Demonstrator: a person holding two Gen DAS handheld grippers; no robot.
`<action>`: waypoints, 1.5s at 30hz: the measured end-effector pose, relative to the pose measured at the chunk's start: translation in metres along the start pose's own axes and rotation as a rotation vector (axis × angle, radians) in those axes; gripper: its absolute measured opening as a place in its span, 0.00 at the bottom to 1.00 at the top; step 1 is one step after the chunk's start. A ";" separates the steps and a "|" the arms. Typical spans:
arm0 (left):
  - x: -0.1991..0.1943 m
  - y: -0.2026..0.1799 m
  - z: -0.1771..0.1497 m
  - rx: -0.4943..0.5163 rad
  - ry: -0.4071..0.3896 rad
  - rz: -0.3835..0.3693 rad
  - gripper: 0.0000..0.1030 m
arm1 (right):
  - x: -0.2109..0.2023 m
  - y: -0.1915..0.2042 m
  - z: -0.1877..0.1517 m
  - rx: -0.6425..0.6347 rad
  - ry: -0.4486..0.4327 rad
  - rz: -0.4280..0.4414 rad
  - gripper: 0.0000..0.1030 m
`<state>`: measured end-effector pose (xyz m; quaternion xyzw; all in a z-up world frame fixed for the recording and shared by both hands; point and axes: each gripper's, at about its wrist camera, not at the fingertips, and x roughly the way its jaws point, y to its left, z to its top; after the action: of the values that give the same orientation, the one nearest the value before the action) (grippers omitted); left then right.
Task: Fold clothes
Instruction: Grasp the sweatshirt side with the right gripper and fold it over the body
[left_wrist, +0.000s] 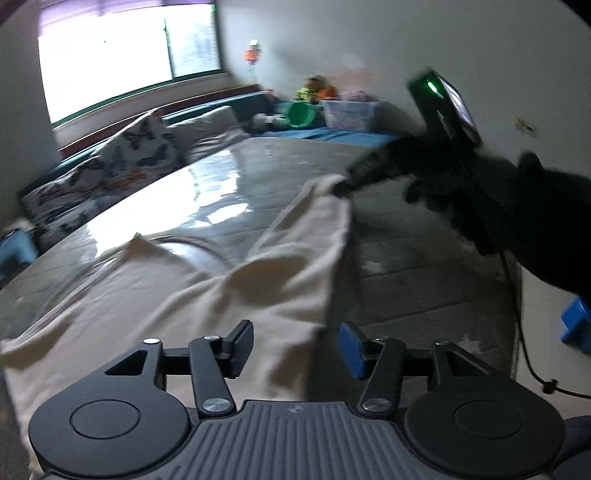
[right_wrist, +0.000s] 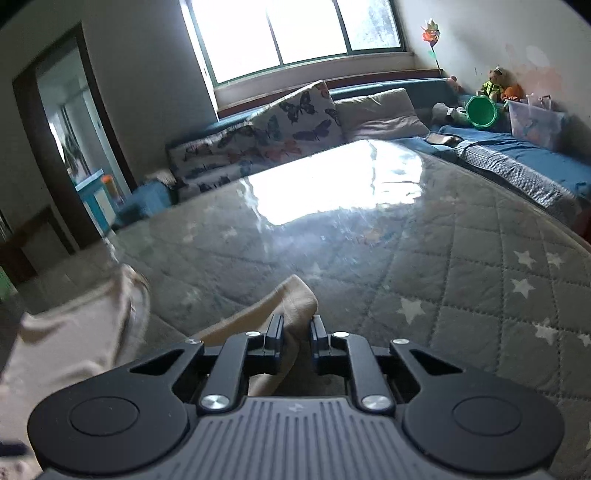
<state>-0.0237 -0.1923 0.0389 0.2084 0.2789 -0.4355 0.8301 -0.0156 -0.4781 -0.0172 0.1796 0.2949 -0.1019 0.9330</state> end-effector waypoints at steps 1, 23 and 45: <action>0.005 -0.004 0.001 0.014 0.005 -0.008 0.55 | -0.004 -0.001 0.003 0.013 -0.009 0.016 0.13; 0.023 0.017 0.020 -0.087 0.047 -0.204 0.73 | -0.060 0.031 0.050 -0.040 -0.125 0.187 0.13; -0.071 0.121 -0.055 -0.477 -0.089 0.001 0.79 | -0.089 0.178 0.020 -0.229 -0.089 0.469 0.13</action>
<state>0.0293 -0.0521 0.0554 -0.0131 0.3370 -0.3657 0.8675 -0.0243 -0.3159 0.0986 0.1316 0.2135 0.1432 0.9574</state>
